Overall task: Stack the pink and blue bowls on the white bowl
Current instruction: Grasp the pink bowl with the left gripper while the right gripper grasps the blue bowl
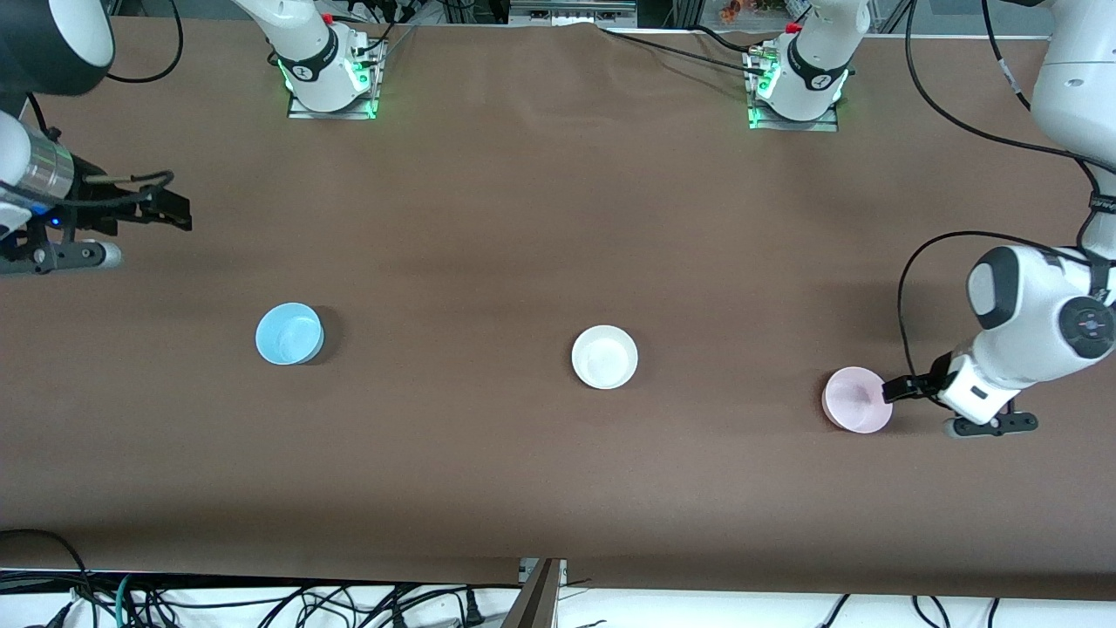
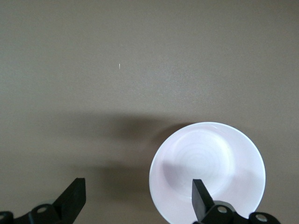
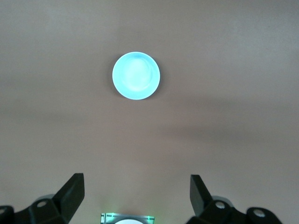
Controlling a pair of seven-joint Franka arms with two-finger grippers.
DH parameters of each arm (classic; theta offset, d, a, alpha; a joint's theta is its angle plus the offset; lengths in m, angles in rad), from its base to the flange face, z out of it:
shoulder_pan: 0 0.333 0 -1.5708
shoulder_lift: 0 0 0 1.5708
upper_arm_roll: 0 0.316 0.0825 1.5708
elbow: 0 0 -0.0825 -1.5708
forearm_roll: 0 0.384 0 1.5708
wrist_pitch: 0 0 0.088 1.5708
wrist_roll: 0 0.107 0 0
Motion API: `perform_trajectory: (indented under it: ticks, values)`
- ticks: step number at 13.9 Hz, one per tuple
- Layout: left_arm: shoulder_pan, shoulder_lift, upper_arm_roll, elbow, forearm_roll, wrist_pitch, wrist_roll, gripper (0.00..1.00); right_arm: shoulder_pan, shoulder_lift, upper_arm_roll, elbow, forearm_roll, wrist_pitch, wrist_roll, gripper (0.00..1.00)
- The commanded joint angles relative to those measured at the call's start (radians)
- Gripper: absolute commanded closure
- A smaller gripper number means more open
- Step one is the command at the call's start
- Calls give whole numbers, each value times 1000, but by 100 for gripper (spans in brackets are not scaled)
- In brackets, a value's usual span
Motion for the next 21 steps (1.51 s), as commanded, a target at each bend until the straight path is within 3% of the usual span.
perform_trajectory:
  ticks: [1,7,12,18,21]
  values:
    - [-2,17,-2,0,41,11,-40,2,-26,23,5,19,-11,30,-18,0]
    - [13,19,0,-64,42,104,-36,13,-52,121,5,16,-22,150,-10,0]
    - [13,17,0,-73,42,103,-33,30,-56,259,5,5,-10,300,-2,0]
    - [15,12,0,-72,42,97,-31,46,-65,400,6,-56,5,527,-1,0]
    - [15,9,0,-72,42,95,-30,51,-67,416,5,-122,18,635,5,0]
